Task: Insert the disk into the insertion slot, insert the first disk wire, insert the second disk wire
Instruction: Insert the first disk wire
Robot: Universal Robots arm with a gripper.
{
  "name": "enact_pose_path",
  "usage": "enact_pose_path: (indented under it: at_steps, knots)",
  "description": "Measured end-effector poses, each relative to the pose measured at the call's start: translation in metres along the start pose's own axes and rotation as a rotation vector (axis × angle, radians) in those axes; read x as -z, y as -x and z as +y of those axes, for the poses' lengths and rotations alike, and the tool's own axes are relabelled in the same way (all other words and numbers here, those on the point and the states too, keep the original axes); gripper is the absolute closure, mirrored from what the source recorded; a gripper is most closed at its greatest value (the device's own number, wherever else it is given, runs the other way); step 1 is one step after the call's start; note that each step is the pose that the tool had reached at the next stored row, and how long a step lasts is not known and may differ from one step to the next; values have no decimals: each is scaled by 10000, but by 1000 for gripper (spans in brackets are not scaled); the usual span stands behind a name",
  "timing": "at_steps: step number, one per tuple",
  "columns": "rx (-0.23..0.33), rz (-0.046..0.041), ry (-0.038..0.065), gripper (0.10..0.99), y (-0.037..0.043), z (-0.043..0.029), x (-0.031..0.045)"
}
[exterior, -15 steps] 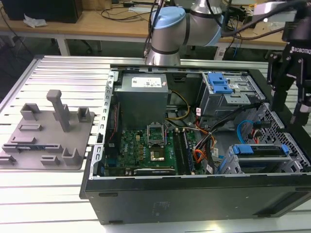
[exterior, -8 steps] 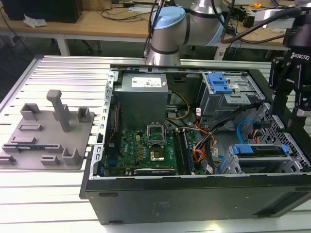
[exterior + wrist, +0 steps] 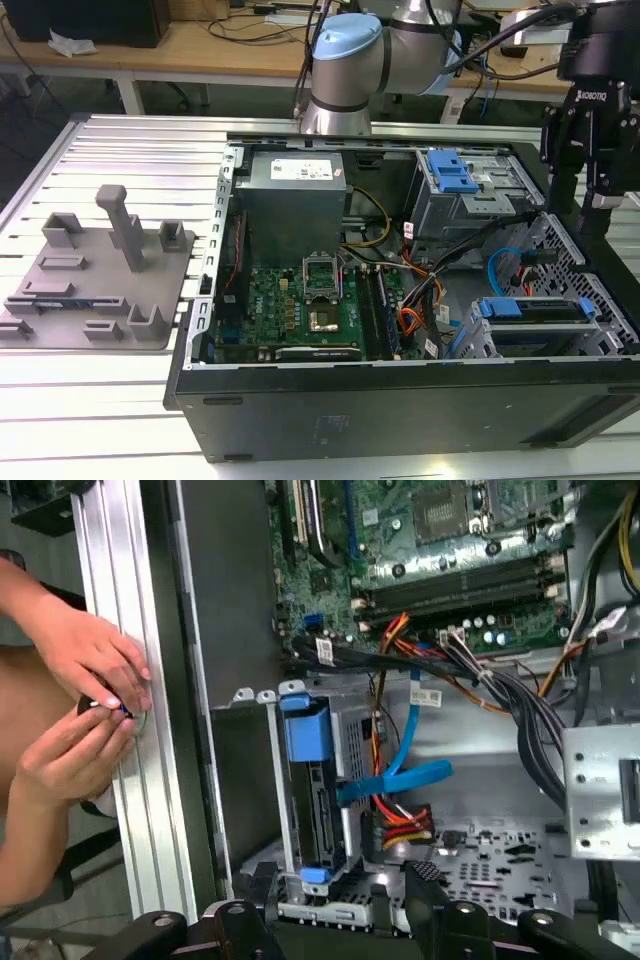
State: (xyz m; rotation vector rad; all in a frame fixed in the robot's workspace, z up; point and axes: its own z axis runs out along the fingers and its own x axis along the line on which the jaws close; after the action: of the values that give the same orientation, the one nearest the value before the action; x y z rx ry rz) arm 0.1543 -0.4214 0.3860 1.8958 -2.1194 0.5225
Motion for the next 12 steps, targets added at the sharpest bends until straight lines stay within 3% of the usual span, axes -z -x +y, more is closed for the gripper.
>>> enact_pose_path:
  at_steps: [1, 4, 8, 9, 11, 12]
  knots:
    - [-42, 10, -94, 467, 6, 19, 1]
    - [102, -11, -229, 467, 32, 59, -51]
    - [379, -45, -355, 467, 65, 110, -132]
    - [609, -70, -461, 467, 80, 123, -168]
    - [715, -82, -509, 482, 91, 156, -198]
    - [718, -83, -511, 549, 92, 214, -212]
